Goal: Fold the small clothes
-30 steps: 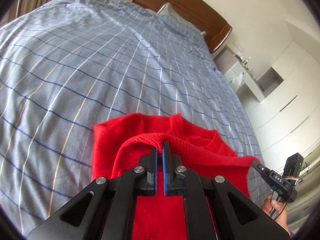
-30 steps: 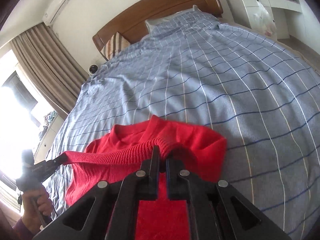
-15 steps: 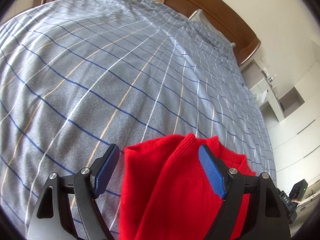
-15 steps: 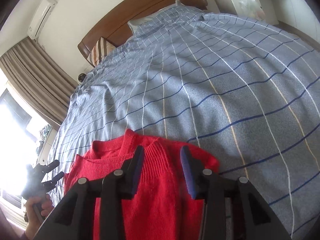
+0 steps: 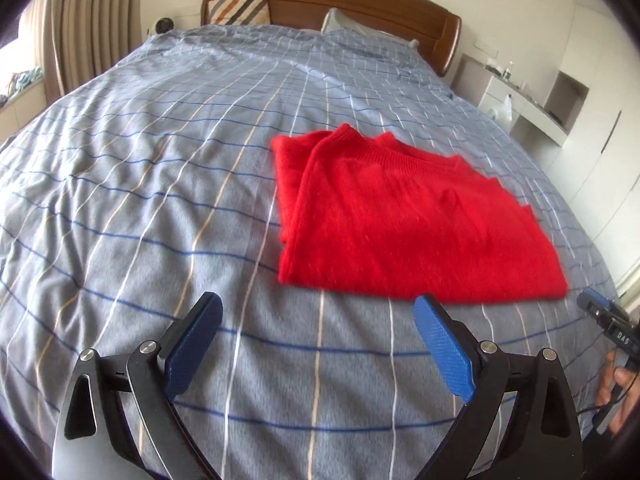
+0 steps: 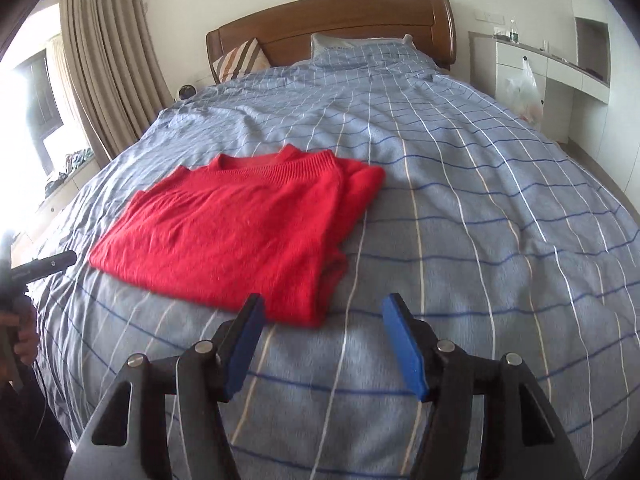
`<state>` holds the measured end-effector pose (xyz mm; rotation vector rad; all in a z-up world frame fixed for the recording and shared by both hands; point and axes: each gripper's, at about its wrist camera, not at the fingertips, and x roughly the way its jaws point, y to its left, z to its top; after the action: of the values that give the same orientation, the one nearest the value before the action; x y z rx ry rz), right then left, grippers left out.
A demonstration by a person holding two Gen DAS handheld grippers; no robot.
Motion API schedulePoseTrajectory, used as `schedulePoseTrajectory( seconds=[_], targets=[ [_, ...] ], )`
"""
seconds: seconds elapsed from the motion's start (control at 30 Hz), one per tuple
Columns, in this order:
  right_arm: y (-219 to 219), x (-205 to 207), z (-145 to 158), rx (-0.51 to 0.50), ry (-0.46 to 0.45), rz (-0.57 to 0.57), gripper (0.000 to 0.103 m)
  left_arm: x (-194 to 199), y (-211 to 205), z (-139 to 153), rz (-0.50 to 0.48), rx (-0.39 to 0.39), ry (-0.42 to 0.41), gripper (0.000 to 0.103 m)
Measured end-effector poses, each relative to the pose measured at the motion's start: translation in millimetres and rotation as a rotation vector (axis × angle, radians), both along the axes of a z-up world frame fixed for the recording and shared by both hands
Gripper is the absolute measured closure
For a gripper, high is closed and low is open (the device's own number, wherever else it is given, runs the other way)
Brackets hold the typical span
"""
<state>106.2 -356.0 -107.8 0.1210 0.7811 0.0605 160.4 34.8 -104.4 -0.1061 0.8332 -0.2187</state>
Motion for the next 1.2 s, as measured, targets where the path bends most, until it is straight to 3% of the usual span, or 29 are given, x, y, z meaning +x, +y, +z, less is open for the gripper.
schedulePoseTrajectory(
  seconds=[0.17,0.27,0.4,0.5,1.2],
  targets=[
    [18,-19,-24,-0.091,0.016,-0.021,0.037,-17,-19,-28,-0.028,0.097,0.0,0.006],
    [18,-22,-40,-0.088,0.032,-0.054,0.034,-21,-24,-45,-0.033,0.127,-0.003,0.005],
    [15,-24,-50,-0.079,0.015,-0.108,0.023,-28,-23,-53,-0.038,0.124,-0.058,0.001],
    [14,-26,-56,-0.07,-0.001,-0.128,0.021,-31,-25,-58,-0.048,0.14,-0.087,0.001],
    [21,-30,-62,-0.118,-0.032,-0.143,0.019,-38,-27,-61,-0.056,0.139,-0.14,0.0]
  ],
)
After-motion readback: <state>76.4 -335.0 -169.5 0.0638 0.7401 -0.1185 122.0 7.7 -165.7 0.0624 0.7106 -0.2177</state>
